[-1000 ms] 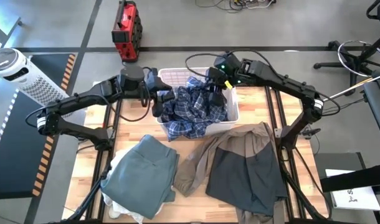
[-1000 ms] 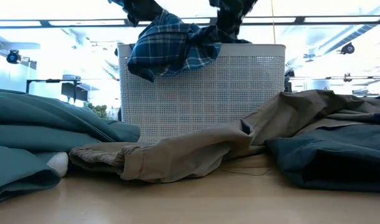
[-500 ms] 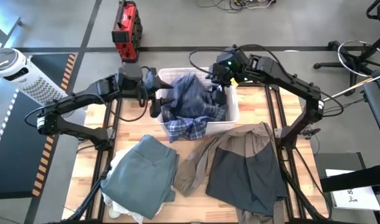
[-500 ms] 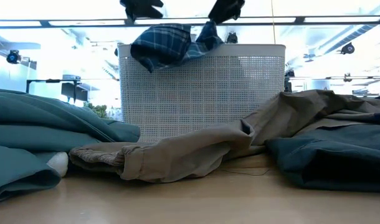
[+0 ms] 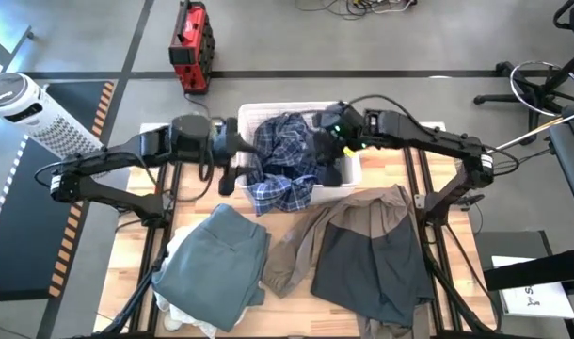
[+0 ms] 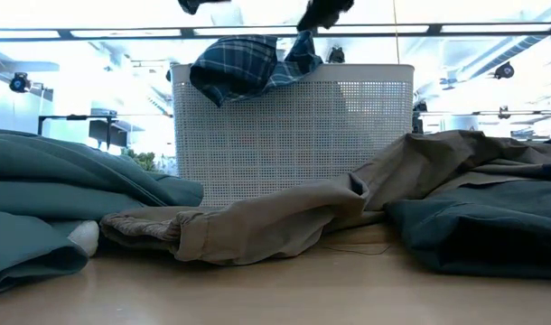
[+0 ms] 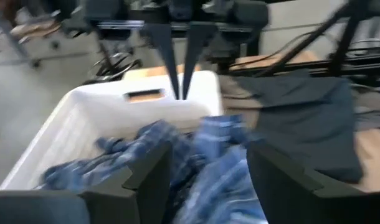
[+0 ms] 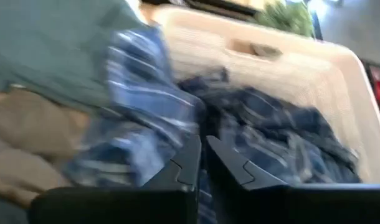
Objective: Sort clothes
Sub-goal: Put the blue shirt into the white bin
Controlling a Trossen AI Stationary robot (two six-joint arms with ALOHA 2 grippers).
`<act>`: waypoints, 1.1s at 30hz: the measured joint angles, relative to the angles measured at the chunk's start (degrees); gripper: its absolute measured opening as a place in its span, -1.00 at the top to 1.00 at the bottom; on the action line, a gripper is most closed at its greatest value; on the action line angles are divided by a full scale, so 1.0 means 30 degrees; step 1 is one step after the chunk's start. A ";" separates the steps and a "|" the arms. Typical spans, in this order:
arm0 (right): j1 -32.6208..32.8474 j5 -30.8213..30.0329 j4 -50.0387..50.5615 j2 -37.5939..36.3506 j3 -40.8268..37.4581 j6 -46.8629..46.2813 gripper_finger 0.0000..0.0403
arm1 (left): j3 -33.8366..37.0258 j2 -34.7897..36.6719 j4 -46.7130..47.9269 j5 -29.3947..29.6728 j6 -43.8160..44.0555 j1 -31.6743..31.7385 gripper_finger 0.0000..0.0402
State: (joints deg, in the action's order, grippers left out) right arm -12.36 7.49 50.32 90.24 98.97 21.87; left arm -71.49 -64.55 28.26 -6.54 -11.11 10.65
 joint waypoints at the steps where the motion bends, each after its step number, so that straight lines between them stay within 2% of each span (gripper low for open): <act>1: 0.0426 -0.0007 -0.0015 -0.0235 -0.0220 -0.0033 0.91 | 0.0340 0.0149 -0.0475 0.0102 -0.0081 -0.0486 0.06; 4: 0.2035 -0.0707 -0.0156 -0.0840 -0.1117 -0.0062 0.82 | 0.1528 0.0625 -0.1848 0.1693 -0.0281 -0.2176 0.13; 10: 0.5712 -0.6245 -0.0982 -0.1758 -0.3406 0.0057 0.66 | 0.4302 0.1299 -0.4536 0.6324 -0.0889 -0.5801 0.18; 14: 0.8030 -0.9926 -0.1427 -0.1824 -0.4933 -0.0006 0.53 | 0.5697 0.1434 -0.5583 0.8594 -0.0511 -0.7968 0.14; 18: 1.0129 -1.4066 -0.2980 -0.1641 -0.6586 0.0596 0.37 | 0.6664 0.1435 -0.6544 1.2026 -0.0164 -0.9906 0.10; 22: 1.1272 -1.6208 -0.5770 -0.1627 -0.8725 0.1644 0.20 | 0.7404 0.1427 -0.7547 1.4897 -0.0115 -1.1299 0.07; 28: 1.2213 -1.8040 -0.8698 -0.1336 -1.0532 0.3876 0.03 | 0.7778 0.1165 -0.8590 1.6026 -0.0113 -1.2217 0.06; 33: 1.2290 -1.9617 -0.9142 -0.0052 -1.0823 0.6283 -0.02 | 0.7778 0.0976 -0.8638 1.6236 -0.0117 -1.2247 0.09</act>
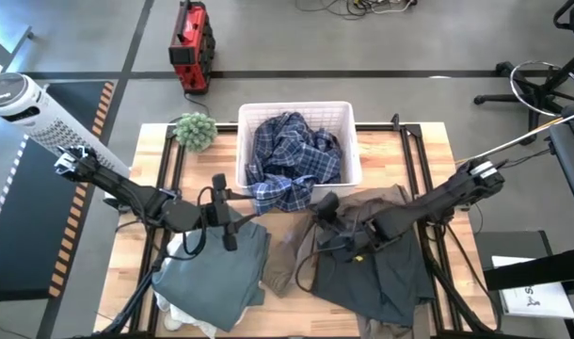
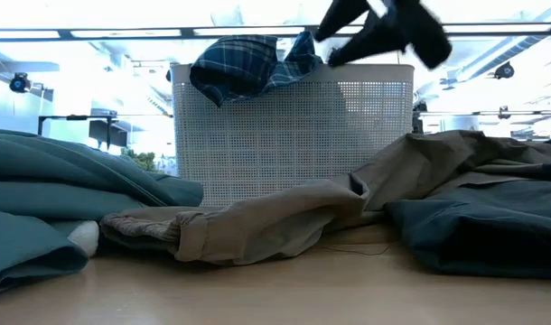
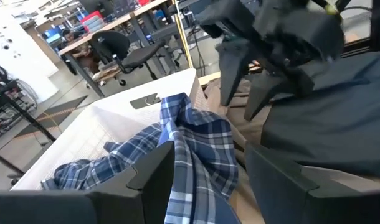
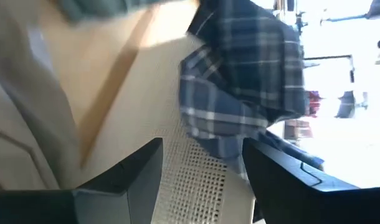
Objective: Sort clothes
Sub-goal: Put the blue shirt into the white bin
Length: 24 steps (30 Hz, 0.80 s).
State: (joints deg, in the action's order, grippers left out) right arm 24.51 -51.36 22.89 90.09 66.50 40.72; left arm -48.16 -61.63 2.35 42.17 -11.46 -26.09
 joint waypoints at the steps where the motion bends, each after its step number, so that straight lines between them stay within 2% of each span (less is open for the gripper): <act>1: 0.0000 -0.0467 0.0056 0.0405 0.0042 0.0546 -0.03 | 0.0000 0.0000 -0.0006 0.0064 0.0000 0.0001 0.10; 8: -0.0091 -0.3687 -0.2548 0.3205 0.0702 0.5179 0.02 | 0.0000 -0.0002 -0.0014 0.0191 0.0007 0.0001 0.07; 13: -0.0386 -0.4825 -0.4115 0.4409 0.1765 0.6391 0.14 | 0.0000 -0.0044 -0.0007 0.0191 0.0015 0.0001 0.03; 16: -0.0670 -0.4895 -0.4324 0.4589 0.2578 0.6403 0.34 | 0.0000 -0.0044 0.0000 0.0191 0.0033 0.0001 0.02; 21: -0.1275 -0.4847 -0.4158 0.4269 0.3766 0.6486 0.90 | 0.0000 -0.0044 0.0002 0.0189 0.0064 0.0001 0.06; 24: -0.1636 -0.4399 -0.4167 0.3761 0.4548 0.6631 0.96 | 0.0000 -0.0044 0.0002 0.0191 0.0160 0.0003 0.09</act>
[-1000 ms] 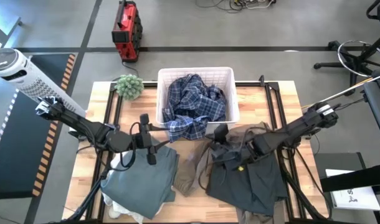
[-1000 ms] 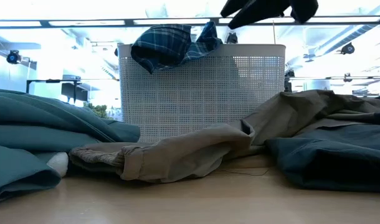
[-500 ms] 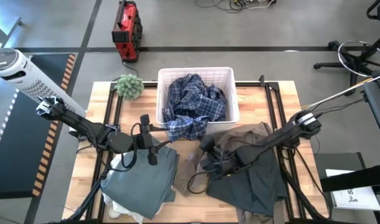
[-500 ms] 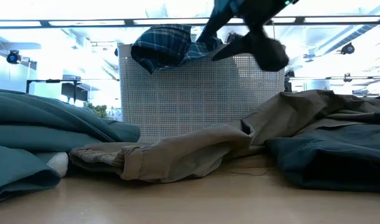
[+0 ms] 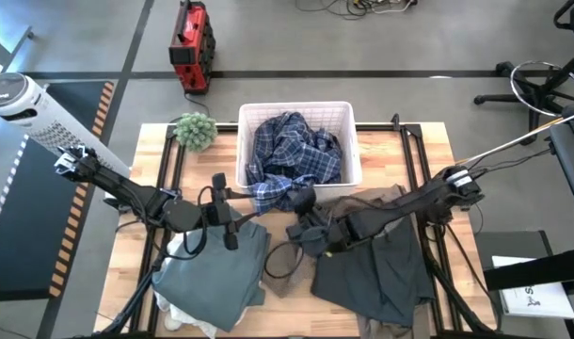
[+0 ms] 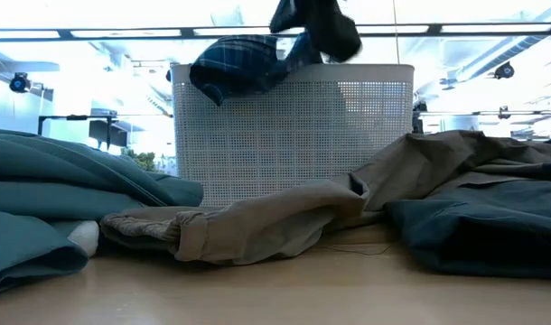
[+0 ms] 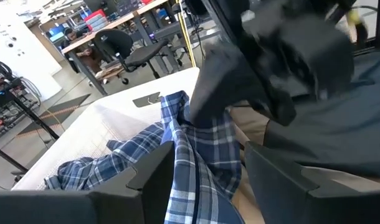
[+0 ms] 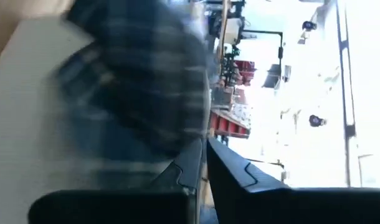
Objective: Sort clothes
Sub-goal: Put the blue shirt into the white bin
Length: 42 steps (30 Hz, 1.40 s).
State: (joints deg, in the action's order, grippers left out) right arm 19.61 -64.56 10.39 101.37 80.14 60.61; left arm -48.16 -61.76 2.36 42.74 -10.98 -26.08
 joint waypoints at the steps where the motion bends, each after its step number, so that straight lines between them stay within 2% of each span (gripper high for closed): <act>1: -0.0137 0.0188 0.0074 -0.0255 0.0228 -0.0026 0.97 | 0.0000 0.0000 0.0008 0.0000 0.0091 0.0005 0.11; 6: -0.1186 0.1402 0.0124 -0.1813 0.1587 -0.0611 1.00 | 0.0000 0.0000 0.0063 0.0000 0.0350 0.0005 0.16; 8: -0.1632 0.2753 0.1314 -0.2600 0.2100 -0.1638 1.00 | 0.0000 0.0000 0.0056 0.0000 0.0350 0.0005 0.18; 14: -0.2469 1.0825 0.7089 -0.4369 0.3590 -0.7985 0.96 | 0.0000 0.0000 0.0095 -0.0004 0.0350 -0.0002 0.19; 17: -0.2546 1.3184 0.7716 -0.4467 0.3576 -0.9082 0.84 | 0.0000 0.0000 0.0100 -0.0004 0.0350 0.0005 0.15; 22: -0.2845 1.6441 0.7473 -0.3790 0.3568 -1.0717 0.46 | 0.0000 0.0000 0.0074 -0.0007 0.0350 0.0003 0.07; 27: -0.3945 1.6737 0.7678 -0.2848 0.3554 -1.1611 0.09 | 0.0000 0.0000 0.0180 -0.0401 0.0354 0.0005 0.02; 32: -0.5253 1.7258 0.7720 -0.2108 0.3554 -1.2153 -0.09 | 0.0000 0.0000 0.0284 -0.0437 0.0357 0.0003 0.06; 35: -0.5958 1.8244 0.7891 -0.1891 0.3554 -1.2797 -0.08 | 0.0000 0.0000 0.0376 -0.0437 0.0357 0.0005 0.10; 37: -0.6263 1.8998 0.8138 -0.1785 0.3554 -1.3011 0.02 | 0.0000 0.0000 0.0448 -0.0457 0.0418 -0.0002 0.12; 39: -0.6335 1.9042 0.8040 -0.1729 0.3554 -1.2999 0.19 | 0.0000 0.0000 0.0563 -0.0474 0.0422 0.0005 0.15; 42: -0.6335 1.9125 0.8025 -0.1743 0.3554 -1.2450 0.58 | 0.0000 0.0000 0.0541 -0.0474 0.0422 0.0002 0.20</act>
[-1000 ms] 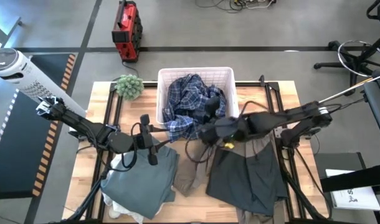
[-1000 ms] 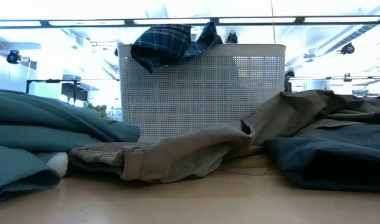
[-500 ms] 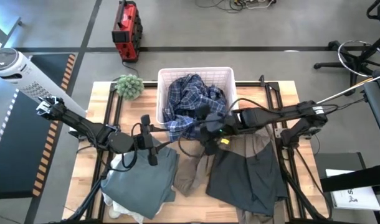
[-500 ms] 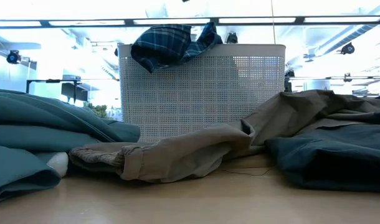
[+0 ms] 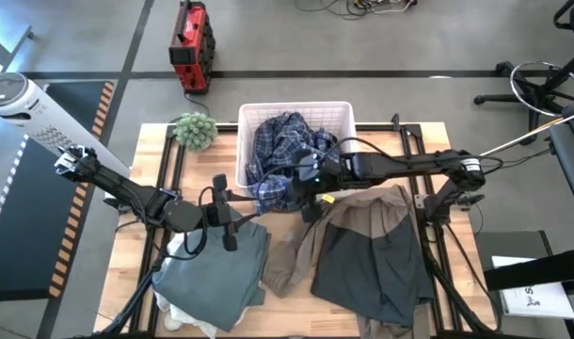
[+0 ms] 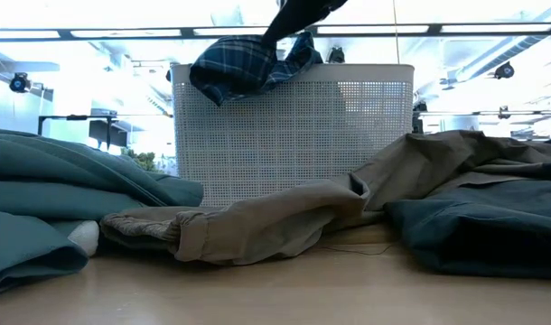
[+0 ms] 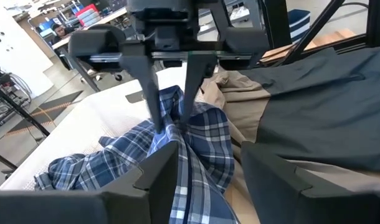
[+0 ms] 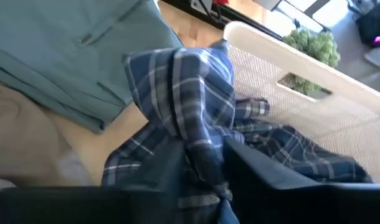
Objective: Sort clothes
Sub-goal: Put the blue shirt into the white bin
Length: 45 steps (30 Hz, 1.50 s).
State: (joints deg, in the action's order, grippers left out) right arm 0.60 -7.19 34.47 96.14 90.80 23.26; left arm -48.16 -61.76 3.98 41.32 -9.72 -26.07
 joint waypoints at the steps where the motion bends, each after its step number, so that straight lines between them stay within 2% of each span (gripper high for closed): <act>1: -0.0005 0.0030 -0.0010 -0.0001 0.0000 0.0050 0.75 | 0.0000 0.0000 0.0010 0.0000 0.0000 -0.0004 0.21; 3: -0.0058 0.0015 0.0050 -0.0001 -0.0004 0.0186 0.93 | 0.0000 0.0000 -0.0004 0.0000 0.0056 -0.0002 0.23; 7: -0.0203 -0.0132 0.0004 -0.0021 -0.0006 0.0224 0.98 | 0.0000 0.0000 -0.0011 0.0000 0.0073 -0.0002 0.23; 11: -0.0544 -0.1534 -0.0099 -0.0133 0.0218 0.0455 1.00 | 0.0000 0.0000 -0.0041 0.0000 0.0073 0.0003 0.20; 17: -0.1625 -0.3568 -0.0171 -0.0205 0.2424 0.1005 1.00 | 0.0000 0.0000 -0.0033 0.0007 0.0080 0.0003 0.18; 22: -0.3160 -0.3769 -0.0120 -0.0222 0.4625 0.1638 1.00 | 0.0000 0.0000 -0.0026 0.0007 0.0281 0.0003 0.23; 26: -0.4521 -0.3532 0.0813 -0.0255 0.5783 0.1743 1.00 | 0.0000 0.0000 -0.0022 0.0007 0.0350 0.0003 0.26; 30: -0.5857 -0.3458 0.2045 -0.0256 0.5750 0.1729 1.00 | 0.0000 0.0000 -0.0019 0.0011 0.0357 0.0000 0.27; 34: -0.6982 -0.2637 0.3052 -0.0256 0.4498 0.1441 1.00 | 0.0000 0.0000 -0.0019 0.0015 0.0357 -0.0003 0.24; 38: -0.7883 0.0596 0.4097 -0.0234 0.2635 0.0555 1.00 | 0.0000 0.0000 -0.0022 0.0015 0.0419 -0.0002 0.20; 42: -0.8300 0.0831 0.4127 -0.0229 0.1687 -0.0355 0.97 | 0.0000 0.0000 -0.0026 0.0015 0.0423 0.0002 0.15; 45: -0.8342 0.0825 0.4241 -0.0249 0.1860 -0.0897 0.86 | 0.0000 0.0000 -0.0037 0.0022 0.0423 0.0003 0.11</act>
State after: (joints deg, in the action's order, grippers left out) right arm -24.43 -4.71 47.19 95.39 96.39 20.57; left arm -48.16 -61.76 3.87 41.39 -8.45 -26.06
